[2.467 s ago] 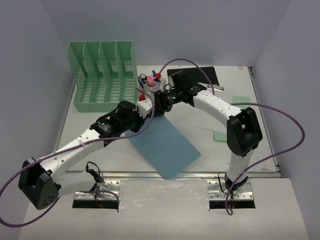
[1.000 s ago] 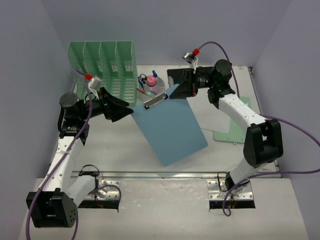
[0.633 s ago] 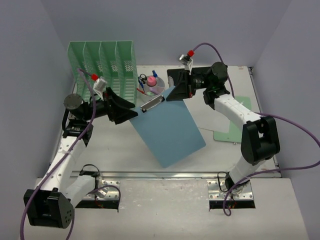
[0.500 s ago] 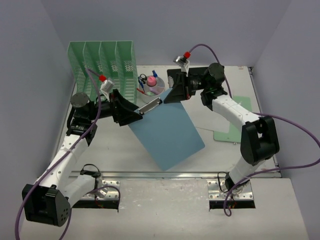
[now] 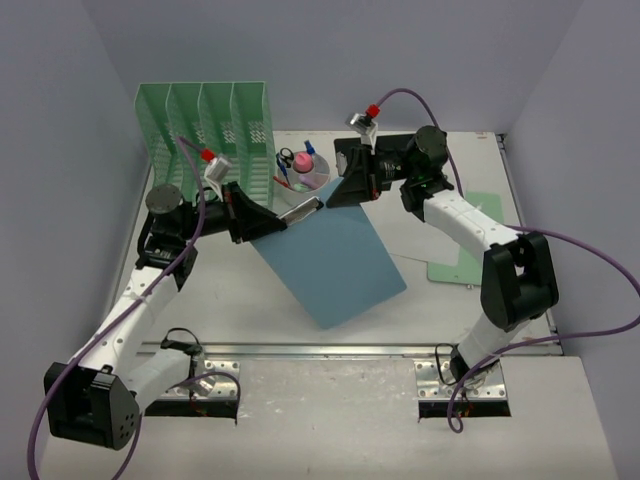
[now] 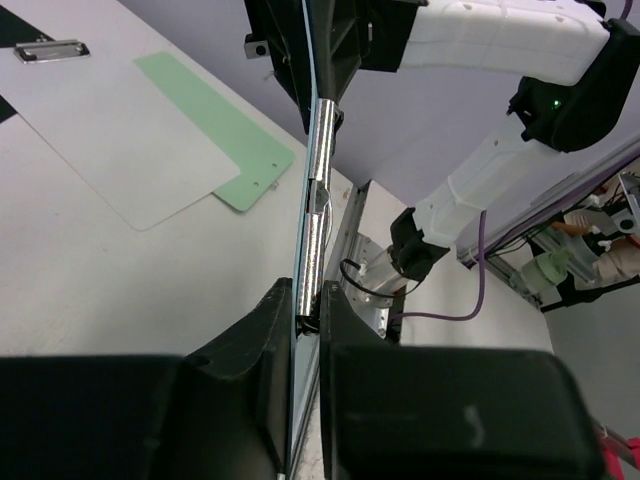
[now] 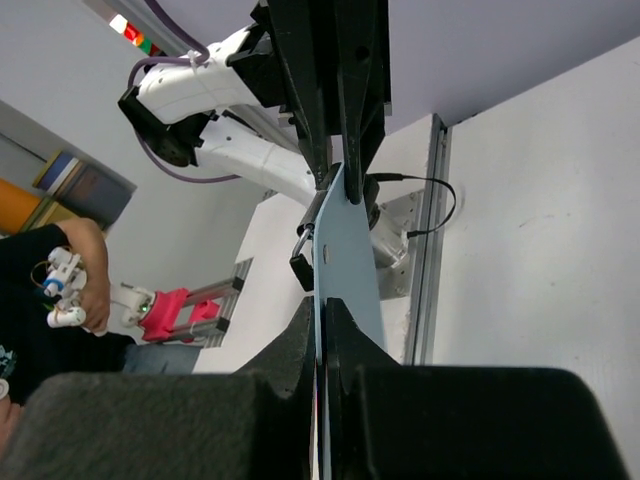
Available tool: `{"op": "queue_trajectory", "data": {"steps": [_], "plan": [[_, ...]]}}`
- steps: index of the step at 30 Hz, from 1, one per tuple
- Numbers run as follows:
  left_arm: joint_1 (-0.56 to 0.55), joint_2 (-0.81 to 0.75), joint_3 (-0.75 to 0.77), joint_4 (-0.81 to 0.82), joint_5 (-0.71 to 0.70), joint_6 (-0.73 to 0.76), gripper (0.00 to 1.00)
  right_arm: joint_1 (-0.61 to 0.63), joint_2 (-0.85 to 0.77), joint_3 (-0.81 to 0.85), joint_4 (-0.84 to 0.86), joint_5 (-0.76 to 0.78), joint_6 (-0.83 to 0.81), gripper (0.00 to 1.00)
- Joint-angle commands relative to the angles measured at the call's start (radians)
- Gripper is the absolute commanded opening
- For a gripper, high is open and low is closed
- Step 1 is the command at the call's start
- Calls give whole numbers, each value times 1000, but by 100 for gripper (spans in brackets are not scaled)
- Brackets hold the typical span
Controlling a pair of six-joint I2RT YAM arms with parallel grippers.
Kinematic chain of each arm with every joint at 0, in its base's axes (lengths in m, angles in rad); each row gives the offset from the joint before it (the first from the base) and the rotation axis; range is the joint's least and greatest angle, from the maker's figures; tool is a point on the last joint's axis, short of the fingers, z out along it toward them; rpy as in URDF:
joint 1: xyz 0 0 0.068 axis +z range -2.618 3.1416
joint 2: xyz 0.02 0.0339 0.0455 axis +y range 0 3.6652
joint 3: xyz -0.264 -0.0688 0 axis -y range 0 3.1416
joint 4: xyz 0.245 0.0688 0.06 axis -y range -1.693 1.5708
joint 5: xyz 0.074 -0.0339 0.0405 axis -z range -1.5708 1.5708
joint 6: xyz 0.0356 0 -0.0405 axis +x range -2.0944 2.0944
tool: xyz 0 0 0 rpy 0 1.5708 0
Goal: Organize the desk
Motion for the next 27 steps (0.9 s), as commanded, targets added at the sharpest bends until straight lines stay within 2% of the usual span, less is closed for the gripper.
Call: {"op": "queue_trajectory", "data": {"steps": [1,4,5,6,7,9,10,13,17,18,20,23,27], "plan": [[-9,-11,33,46,-16,10,2,14,-17,12,23,6,-1,1],[-8,-19,46,-12,-11,27,0,14,-20,12,18,10,-3,2],[-8,-27,49,-29,-13,33,0,14,-18,17,7,12,-8,6],[-6,-34,55,-55,-20,60,0,14,-20,20,-41,15,-32,16],[-6,-45,59,-79,-33,77,0,13,-24,28,-60,20,-43,42],[1,-79,75,-148,-59,120,0,10,-32,35,-144,30,-98,60],[6,-88,90,-171,-68,131,0,1,-43,48,-184,42,-125,78],[35,-131,130,-307,-82,183,0,-25,-66,78,-313,68,-222,99],[73,-195,212,-508,-145,281,0,-80,-104,135,-573,147,-432,99],[77,-208,213,-509,-145,295,0,-81,-113,149,-629,173,-478,99],[77,-240,265,-588,-226,338,0,-105,-132,176,-788,252,-573,99],[77,-254,367,-717,-385,393,0,-127,-162,198,-916,332,-743,99],[77,-275,518,-819,-673,419,0,-134,-198,183,-967,355,-817,99]]}}
